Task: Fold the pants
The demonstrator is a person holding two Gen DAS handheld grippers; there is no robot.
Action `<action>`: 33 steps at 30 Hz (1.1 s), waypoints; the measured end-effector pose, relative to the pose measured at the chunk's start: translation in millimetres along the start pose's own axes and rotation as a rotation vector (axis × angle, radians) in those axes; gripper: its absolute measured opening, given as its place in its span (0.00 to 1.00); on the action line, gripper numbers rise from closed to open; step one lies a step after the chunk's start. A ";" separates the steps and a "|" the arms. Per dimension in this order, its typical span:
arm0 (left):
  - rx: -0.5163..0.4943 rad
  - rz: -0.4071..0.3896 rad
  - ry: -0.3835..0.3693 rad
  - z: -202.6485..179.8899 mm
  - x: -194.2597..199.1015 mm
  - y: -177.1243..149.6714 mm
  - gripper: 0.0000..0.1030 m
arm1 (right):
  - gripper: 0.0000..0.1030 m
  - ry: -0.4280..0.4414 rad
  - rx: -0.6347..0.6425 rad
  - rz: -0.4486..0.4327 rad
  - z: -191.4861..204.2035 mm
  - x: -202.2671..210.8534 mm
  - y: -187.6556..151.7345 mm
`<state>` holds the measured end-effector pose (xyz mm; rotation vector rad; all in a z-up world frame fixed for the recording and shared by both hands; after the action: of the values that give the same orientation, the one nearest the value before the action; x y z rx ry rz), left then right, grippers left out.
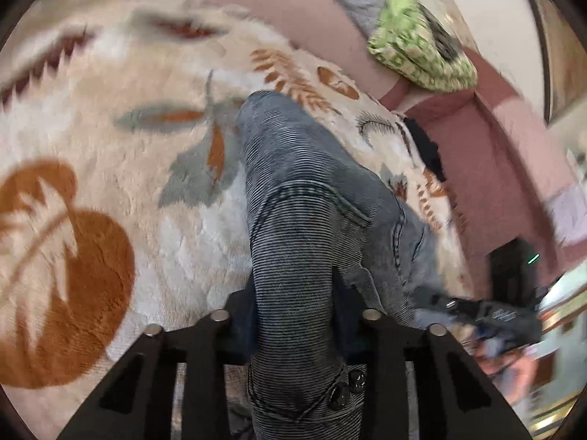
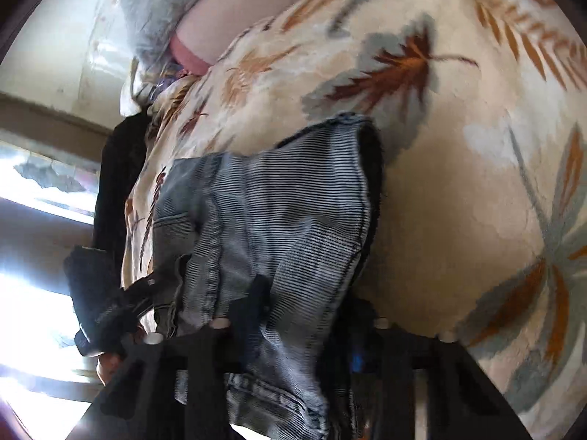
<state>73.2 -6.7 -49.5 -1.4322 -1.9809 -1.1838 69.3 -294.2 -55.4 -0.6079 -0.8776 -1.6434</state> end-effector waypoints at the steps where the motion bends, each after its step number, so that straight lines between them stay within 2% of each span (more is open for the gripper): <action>1: -0.077 -0.040 0.057 -14.1 6.2 -3.5 0.26 | 0.30 -0.012 0.019 -0.015 8.4 5.0 -1.4; 4: -0.261 -0.144 0.120 -48.7 27.3 -14.6 0.24 | 0.28 -0.037 0.080 -0.054 31.4 22.8 -5.3; 7: -0.336 -0.241 0.137 -67.5 54.4 -16.4 0.23 | 0.28 -0.027 0.120 -0.095 53.3 40.7 -3.2; 9: -0.326 -0.297 0.120 -70.2 76.0 -6.0 0.23 | 0.28 -0.023 0.164 -0.137 71.8 54.9 8.0; 12: -0.295 -0.338 0.124 -60.4 93.9 19.7 0.24 | 0.28 0.003 0.197 -0.174 92.8 65.2 34.2; 15: -0.242 -0.337 0.119 -40.7 97.8 45.4 0.24 | 0.27 0.004 0.222 -0.178 108.2 54.1 62.8; 18: -0.193 -0.295 0.138 -17.7 78.2 67.3 0.25 | 0.28 -0.004 0.215 -0.155 109.0 20.4 84.9; 19: -0.179 -0.279 0.144 -10.9 69.9 68.4 0.27 | 0.31 -0.015 0.208 -0.144 104.2 7.4 90.2; 20: -0.149 -0.244 0.164 0.8 54.9 71.5 0.37 | 0.31 -0.025 0.188 -0.118 95.9 -8.6 94.8; 21: -0.119 -0.208 0.186 10.0 40.2 72.1 0.46 | 0.39 -0.055 0.157 -0.083 84.5 -28.4 98.7; 22: -0.071 -0.165 0.217 23.5 22.8 70.5 0.64 | 0.55 -0.094 0.138 -0.062 75.2 -43.3 99.6; 23: -0.027 -0.130 0.271 33.9 8.7 67.5 0.70 | 0.59 -0.145 0.124 -0.050 66.5 -56.1 98.4; 24: 0.009 -0.105 0.321 40.0 0.9 64.8 0.71 | 0.60 -0.187 0.118 -0.046 59.8 -63.5 93.9; 25: 0.017 -0.111 0.312 40.5 2.0 62.3 0.71 | 0.61 -0.178 0.116 -0.050 57.1 -63.5 88.8; 26: 0.000 -0.134 0.309 35.4 9.0 60.5 0.71 | 0.61 -0.179 0.123 -0.068 56.7 -58.1 82.6; 29: -0.108 -0.237 0.358 9.3 39.7 48.8 0.74 | 0.62 -0.240 0.206 -0.176 71.7 -24.2 64.0; 31: -0.139 -0.272 0.373 -3.8 55.0 37.5 0.76 | 0.74 -0.237 0.253 -0.238 86.5 -3.2 49.9; 33: -0.161 -0.294 0.379 -9.8 61.5 21.8 0.82 | 0.83 -0.272 0.312 -0.272 93.1 0.8 34.5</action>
<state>68.4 21.7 9.9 -0.9111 -1.8979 -1.6369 97.3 -223.2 8.2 -0.5156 -1.4378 -1.6374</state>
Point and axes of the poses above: each gripper's, at about its wrist camera, not at the fingertips, and x roughly against the way its jaws point, z to its left, y to its top, the point moved 1 cm from there along -x, roughly the way its jaws point, and after that the axes turned 4 degrees about z, right-handed, at the moved point
